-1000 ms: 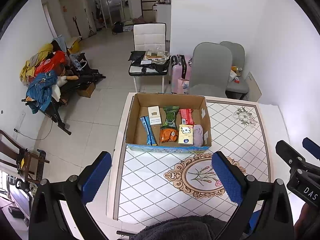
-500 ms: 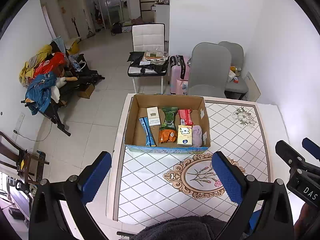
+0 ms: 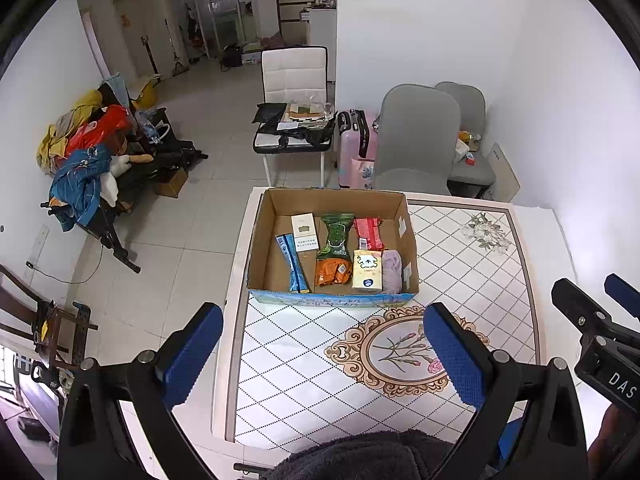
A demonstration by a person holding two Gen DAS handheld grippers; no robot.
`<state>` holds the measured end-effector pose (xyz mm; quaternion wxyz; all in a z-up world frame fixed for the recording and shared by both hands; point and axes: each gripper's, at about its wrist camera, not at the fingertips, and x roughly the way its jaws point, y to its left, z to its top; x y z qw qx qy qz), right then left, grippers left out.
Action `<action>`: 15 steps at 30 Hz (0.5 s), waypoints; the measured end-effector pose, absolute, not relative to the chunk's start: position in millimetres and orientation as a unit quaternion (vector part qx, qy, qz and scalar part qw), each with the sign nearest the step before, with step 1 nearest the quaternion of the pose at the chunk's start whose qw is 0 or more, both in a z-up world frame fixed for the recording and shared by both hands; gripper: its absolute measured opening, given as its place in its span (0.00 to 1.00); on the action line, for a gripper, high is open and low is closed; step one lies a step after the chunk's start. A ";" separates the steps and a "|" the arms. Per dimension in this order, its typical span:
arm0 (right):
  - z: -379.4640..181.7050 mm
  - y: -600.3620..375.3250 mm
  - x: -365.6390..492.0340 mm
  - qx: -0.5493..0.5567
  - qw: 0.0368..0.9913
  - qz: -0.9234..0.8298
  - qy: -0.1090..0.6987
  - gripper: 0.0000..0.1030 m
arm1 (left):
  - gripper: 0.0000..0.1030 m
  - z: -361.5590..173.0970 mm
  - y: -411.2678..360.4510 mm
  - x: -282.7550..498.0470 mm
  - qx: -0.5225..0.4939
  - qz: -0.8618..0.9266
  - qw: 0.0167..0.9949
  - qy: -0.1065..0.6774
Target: Organize snacks
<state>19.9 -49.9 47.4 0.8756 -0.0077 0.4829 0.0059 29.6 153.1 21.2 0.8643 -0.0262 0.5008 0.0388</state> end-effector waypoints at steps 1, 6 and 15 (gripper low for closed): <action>47.5 -50.1 19.7 -0.007 0.876 0.005 0.482 0.95 | 1.00 21.4 152.9 29.6 -0.026 0.039 0.865 0.500; 47.2 -49.4 20.1 -0.008 0.876 0.004 0.482 0.95 | 1.00 22.5 151.2 31.4 -0.024 0.037 0.865 0.499; 47.4 -50.4 20.5 -0.005 0.876 0.003 0.482 0.95 | 1.00 22.2 151.2 32.9 -0.024 0.032 0.865 0.500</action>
